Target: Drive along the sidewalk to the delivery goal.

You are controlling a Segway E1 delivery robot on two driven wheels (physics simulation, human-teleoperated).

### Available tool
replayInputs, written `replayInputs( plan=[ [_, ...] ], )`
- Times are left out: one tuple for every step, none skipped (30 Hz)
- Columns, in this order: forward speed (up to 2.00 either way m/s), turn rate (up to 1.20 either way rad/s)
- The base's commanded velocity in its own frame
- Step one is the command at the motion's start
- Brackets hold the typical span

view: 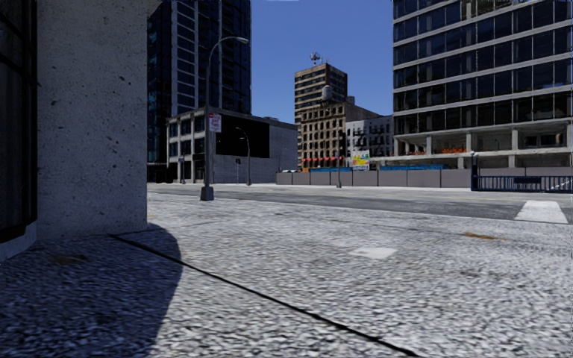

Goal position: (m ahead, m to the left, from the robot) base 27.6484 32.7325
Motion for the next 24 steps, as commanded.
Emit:
replayInputs(
  plan=[
    [2.0,0.0],
    [2.0,0.0],
    [2.0,0.0],
    [2.0,0.0],
    [2.0,0.0],
    [2.0,0.0],
    [2.0,0.0],
    [2.0,0.0],
    [2.0,0.0],
    [2.0,0.0],
    [2.0,0.0],
    [2.0,0.0],
    [2.0,0.0],
    [2.0,0.0],
    [2.0,0.0],
    [2.0,0.0],
    [2.0,0.0],
    [2.0,0.0],
    [2.0,0.0],
    [2.0,0.0],
    [2.0,0.0],
    [2.0,0.0],
    [2.0,0.06],
    [2.0,0.33]
  ],
)
